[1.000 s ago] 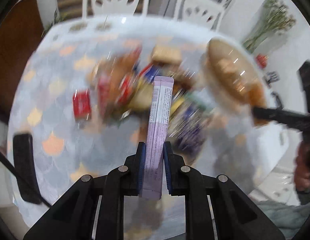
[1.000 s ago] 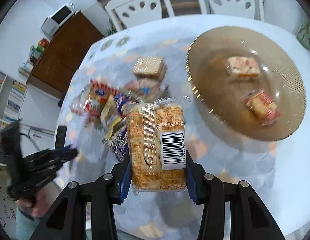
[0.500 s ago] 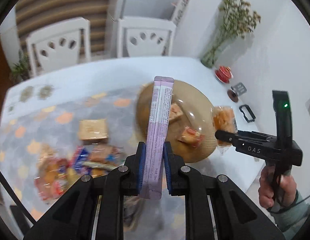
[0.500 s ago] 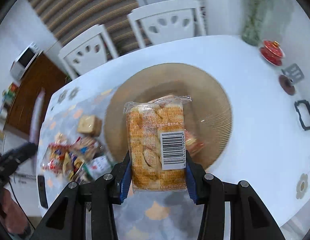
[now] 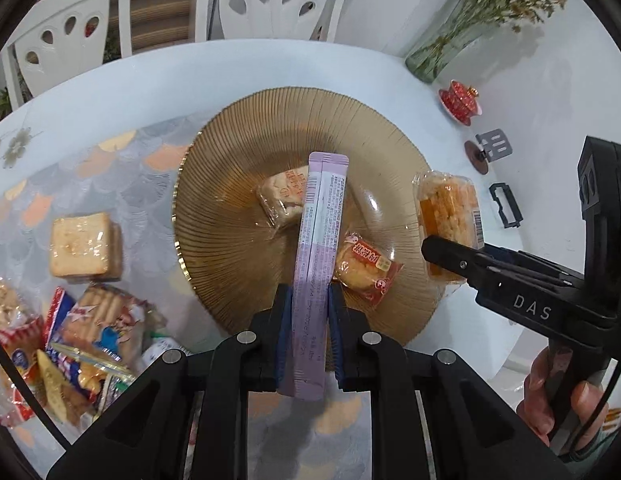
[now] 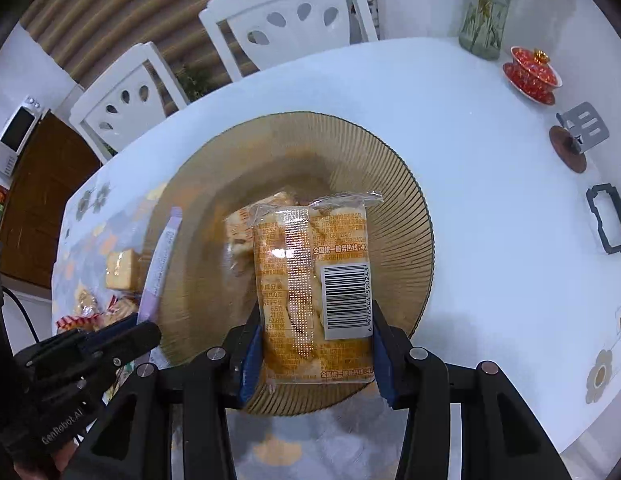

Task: Organize snacks
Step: 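Carry the stick packet and pastry over the plate and open both tools, then grasp the white green-edged snack bag with the right tool while the left tool reaches the red biscuit box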

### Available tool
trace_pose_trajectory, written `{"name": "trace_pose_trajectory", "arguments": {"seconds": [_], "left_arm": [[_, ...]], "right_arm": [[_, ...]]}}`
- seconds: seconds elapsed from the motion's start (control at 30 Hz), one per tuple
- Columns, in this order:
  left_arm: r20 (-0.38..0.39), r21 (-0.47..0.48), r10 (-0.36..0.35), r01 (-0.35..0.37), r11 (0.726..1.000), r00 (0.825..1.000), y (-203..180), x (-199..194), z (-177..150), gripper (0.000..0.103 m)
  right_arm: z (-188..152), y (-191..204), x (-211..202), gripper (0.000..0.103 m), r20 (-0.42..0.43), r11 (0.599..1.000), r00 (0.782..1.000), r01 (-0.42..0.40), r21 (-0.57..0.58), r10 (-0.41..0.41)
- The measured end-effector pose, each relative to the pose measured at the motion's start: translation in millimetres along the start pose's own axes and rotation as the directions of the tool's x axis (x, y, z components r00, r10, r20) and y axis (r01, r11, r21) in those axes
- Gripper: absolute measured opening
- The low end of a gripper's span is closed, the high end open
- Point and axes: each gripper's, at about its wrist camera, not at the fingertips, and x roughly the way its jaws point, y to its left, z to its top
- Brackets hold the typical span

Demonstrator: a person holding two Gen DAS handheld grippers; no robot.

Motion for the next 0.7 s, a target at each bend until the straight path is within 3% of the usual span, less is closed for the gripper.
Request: {"name": "trace_pose_trajectory", "arguments": {"seconds": [0.1,0.17,0.2,0.23,0.43,0.7], "left_arm": [[0.022,0.011,0.016,-0.017,1.000,1.000,-4.4,5.3,3.2,0.018],[0.056,0.020,0.022,-0.024,1.000,0.998,-6.8,4.3,4.5,0.031],[0.063,0.012,0.029,-0.030,0.999,0.998,-7.0,4.7,5.6,0.042],[0.063,0.007,0.029,-0.029,1.000,0.998,-5.3,5.1,7.0,0.047],[0.097,-0.042,-0.010,0.014,0.999,0.995,15.1,-8.5,1.1,0.047],[0.148,-0.112,0.064,-0.048,0.993,0.987,50.5,-44.4,-27.9,0.047]], "right_arm": [[5.7,-4.6,5.1,0.045,0.001,1.000,1.000,0.013,0.004,-0.013],[11.1,-7.9,7.9,0.055,-0.003,1.000,1.000,0.000,0.007,0.000],[12.4,-9.2,7.2,0.056,0.001,1.000,1.000,-0.004,0.012,0.004],[13.0,-10.9,6.2,0.056,0.006,1.000,1.000,-0.003,0.017,0.003],[8.4,-13.5,-2.1,0.057,0.027,1.000,0.999,0.027,0.014,-0.028],[-9.7,19.4,0.6,0.056,-0.006,1.000,1.000,-0.010,-0.027,0.009]]}}
